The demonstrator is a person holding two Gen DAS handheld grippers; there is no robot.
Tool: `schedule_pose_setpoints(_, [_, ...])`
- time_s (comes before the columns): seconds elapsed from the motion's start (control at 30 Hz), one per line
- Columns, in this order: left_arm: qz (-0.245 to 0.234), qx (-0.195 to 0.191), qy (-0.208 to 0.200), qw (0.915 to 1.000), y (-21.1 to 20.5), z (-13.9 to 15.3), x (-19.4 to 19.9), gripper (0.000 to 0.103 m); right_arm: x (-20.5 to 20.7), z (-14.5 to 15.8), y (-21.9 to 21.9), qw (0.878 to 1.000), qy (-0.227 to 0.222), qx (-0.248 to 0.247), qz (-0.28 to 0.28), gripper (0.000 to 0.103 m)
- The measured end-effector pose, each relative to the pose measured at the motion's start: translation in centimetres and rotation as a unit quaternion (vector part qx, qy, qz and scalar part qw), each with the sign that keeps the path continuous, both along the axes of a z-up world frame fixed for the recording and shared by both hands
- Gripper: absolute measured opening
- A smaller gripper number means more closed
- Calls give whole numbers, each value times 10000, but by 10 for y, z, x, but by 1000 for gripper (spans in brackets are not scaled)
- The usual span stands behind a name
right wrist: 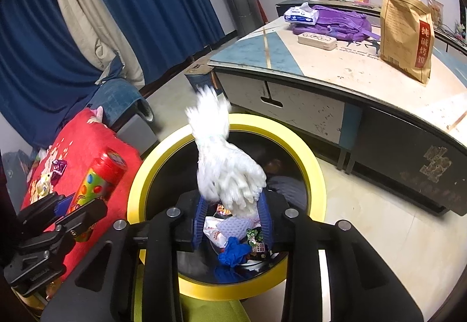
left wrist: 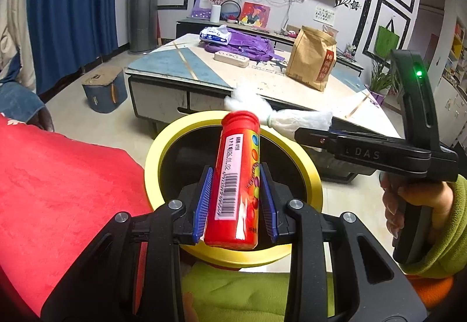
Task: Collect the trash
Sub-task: 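Open both tools to drop the can and glove into the bin, then move both tools back over the bed toward the remaining wrappers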
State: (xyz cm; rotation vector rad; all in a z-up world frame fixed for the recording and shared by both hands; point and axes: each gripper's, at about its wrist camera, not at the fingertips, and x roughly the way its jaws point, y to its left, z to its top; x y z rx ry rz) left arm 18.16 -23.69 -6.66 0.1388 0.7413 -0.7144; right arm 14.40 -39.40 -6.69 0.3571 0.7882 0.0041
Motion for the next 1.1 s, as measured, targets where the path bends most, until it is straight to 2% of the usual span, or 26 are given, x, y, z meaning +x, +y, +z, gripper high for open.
schedule_pose_setpoints(0.13, [-24, 27, -2, 10000, -5, -2, 5, 25, 0, -1, -3, 10000, 8, 11, -62, 32])
schedule_pose_setpoints(0.23, [-24, 36, -20, 10000, -8, -2, 7, 25, -1, -1, -4, 9999, 2, 15, -131, 39])
schedule_pose_setpoints(0.3, [66, -21, -15, 10000, -7, -2, 8, 28, -1, -1, -6, 9998, -23, 15, -172, 40])
schedule_pose_setpoints(0.37, [129, -38, -14, 9999, -3, -2, 8, 43, -2, 0, -6, 9998, -36, 23, -199, 44])
schedule_pose_setpoints(0.43, [202, -51, 4, 9998, 1, -2, 9, 50, -2, 0, -7, 9997, -54, 29, -224, 51])
schedule_pose_setpoints(0.5, [309, -90, 35, 9995, 6, -1, 10, 58, -2, 1, -6, 9997, -82, 10, -236, 51])
schedule_pose_setpoints(0.57, [395, -119, 58, 9991, 9, 0, 10, 75, -3, 4, -6, 9997, -129, -6, -223, 54])
schedule_pose_setpoints(0.67, [526, -147, 42, 9985, 15, 2, 8, 92, -6, 10, -3, 9993, -277, -79, -219, 60])
schedule_pose_setpoints(0.83, [776, -206, -51, 9968, 29, 10, 4, 92, -9, 22, 3, 9984, -519, -171, -174, 70])
schedule_pose_setpoints(1.1, [1209, -285, -354, 9916, 61, 28, -9, 92, -13, 38, 21, 9960, -842, -294, 59, 76])
